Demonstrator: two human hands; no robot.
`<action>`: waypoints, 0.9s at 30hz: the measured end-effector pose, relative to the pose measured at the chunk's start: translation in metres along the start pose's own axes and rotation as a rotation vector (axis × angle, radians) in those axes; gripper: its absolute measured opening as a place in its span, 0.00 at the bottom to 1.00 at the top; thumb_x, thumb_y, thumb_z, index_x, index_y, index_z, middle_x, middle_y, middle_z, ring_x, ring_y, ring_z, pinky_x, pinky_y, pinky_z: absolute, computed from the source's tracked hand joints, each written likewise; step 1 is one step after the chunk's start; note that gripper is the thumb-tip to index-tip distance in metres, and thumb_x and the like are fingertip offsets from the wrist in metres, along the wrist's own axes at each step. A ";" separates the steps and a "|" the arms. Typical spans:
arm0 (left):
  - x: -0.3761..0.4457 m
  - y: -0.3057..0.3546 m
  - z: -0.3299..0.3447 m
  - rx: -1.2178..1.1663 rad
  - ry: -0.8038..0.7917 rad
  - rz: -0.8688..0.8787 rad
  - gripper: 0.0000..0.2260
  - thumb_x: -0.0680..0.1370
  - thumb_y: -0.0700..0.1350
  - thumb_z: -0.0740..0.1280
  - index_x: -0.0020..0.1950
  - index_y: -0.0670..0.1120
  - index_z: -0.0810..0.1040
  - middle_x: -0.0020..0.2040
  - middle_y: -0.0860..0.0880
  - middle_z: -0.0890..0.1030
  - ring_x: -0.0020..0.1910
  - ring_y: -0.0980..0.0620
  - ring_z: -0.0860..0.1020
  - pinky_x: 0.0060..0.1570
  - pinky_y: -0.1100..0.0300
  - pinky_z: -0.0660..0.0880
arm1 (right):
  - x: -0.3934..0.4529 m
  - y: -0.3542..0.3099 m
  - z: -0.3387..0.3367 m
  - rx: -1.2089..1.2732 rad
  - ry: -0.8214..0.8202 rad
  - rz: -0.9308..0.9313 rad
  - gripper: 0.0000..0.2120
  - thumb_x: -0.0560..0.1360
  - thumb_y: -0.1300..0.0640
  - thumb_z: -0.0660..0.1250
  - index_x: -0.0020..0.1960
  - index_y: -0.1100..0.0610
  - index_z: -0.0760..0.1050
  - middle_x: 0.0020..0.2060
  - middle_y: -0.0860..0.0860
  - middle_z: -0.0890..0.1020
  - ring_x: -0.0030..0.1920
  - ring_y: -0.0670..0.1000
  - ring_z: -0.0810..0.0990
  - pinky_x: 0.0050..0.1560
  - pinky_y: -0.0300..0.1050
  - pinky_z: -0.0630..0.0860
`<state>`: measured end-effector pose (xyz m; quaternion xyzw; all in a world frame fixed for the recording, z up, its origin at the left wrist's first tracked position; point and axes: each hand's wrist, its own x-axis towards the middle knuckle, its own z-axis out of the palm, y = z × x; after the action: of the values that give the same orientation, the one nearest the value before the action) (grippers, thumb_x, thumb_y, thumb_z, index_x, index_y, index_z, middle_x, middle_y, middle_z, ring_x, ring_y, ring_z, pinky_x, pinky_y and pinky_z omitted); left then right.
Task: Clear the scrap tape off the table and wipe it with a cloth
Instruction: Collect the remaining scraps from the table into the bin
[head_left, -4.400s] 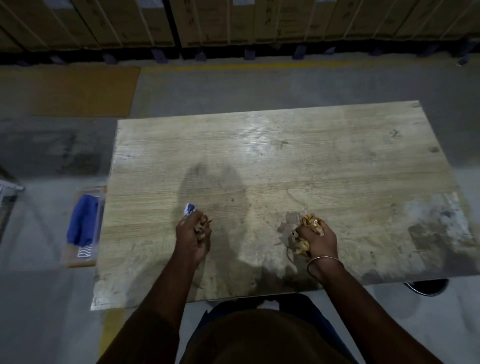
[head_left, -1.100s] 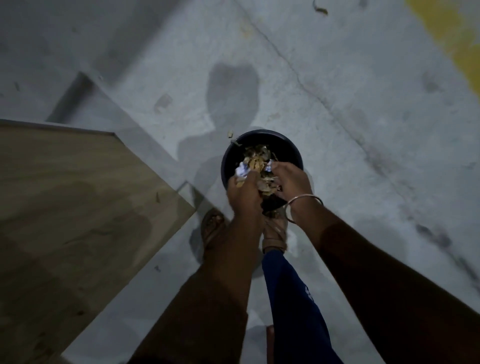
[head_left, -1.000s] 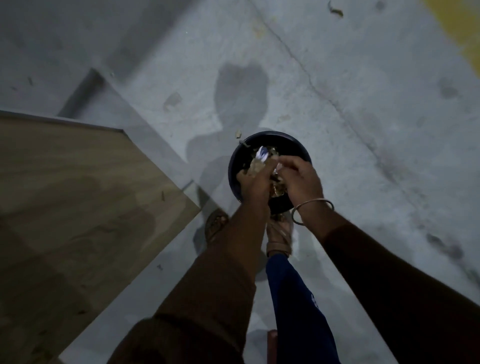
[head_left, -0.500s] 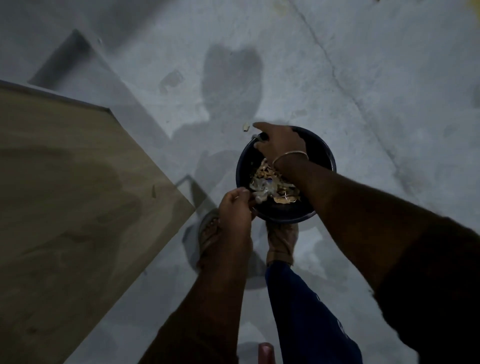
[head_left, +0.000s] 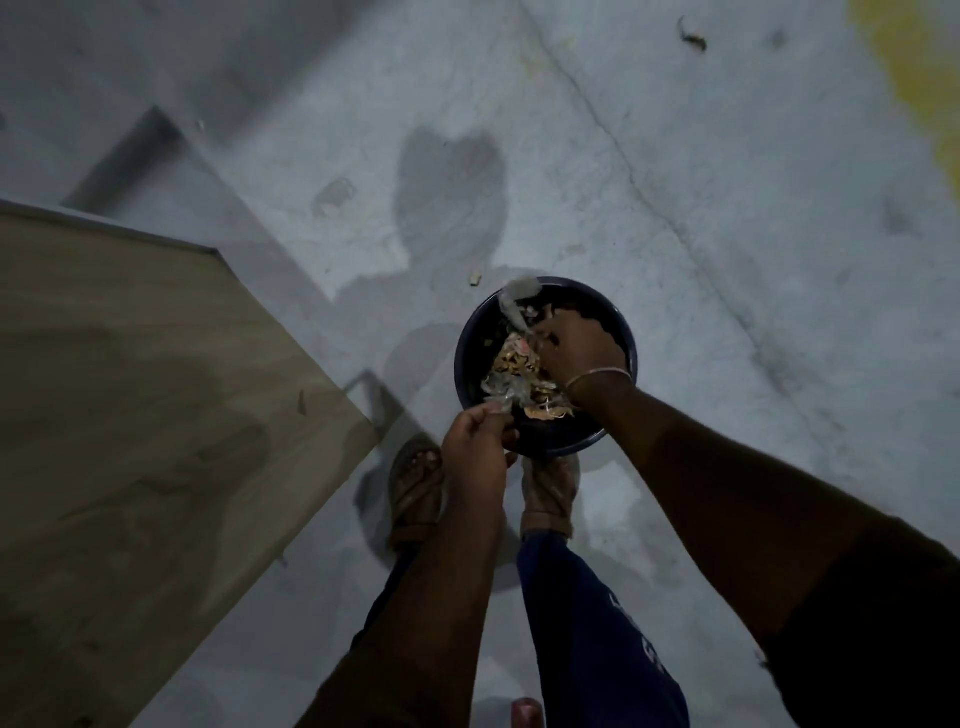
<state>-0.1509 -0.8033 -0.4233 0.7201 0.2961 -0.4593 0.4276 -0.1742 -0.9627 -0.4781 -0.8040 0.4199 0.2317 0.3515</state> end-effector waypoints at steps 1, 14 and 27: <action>-0.005 0.003 0.001 0.017 -0.009 0.008 0.07 0.83 0.40 0.67 0.58 0.45 0.82 0.50 0.45 0.85 0.45 0.52 0.83 0.42 0.58 0.78 | -0.010 0.006 -0.004 -0.005 -0.052 0.012 0.16 0.82 0.50 0.62 0.68 0.45 0.80 0.61 0.58 0.83 0.58 0.65 0.82 0.55 0.58 0.81; -0.146 0.062 -0.007 0.054 -0.203 0.190 0.13 0.87 0.47 0.61 0.72 0.53 0.71 0.59 0.53 0.77 0.52 0.57 0.77 0.48 0.64 0.74 | -0.147 -0.019 -0.088 0.290 -0.098 0.113 0.19 0.78 0.54 0.71 0.69 0.53 0.81 0.63 0.57 0.84 0.63 0.61 0.81 0.62 0.51 0.78; -0.328 0.075 -0.109 0.026 -0.229 0.433 0.06 0.87 0.45 0.61 0.61 0.49 0.77 0.51 0.61 0.79 0.48 0.69 0.75 0.41 0.77 0.72 | -0.326 -0.116 -0.192 0.301 0.116 -0.096 0.20 0.79 0.58 0.68 0.70 0.59 0.79 0.62 0.61 0.84 0.64 0.62 0.81 0.65 0.52 0.77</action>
<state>-0.1775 -0.7518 -0.0745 0.7155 0.0787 -0.4392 0.5376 -0.2383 -0.8954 -0.0934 -0.7736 0.4303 0.1025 0.4538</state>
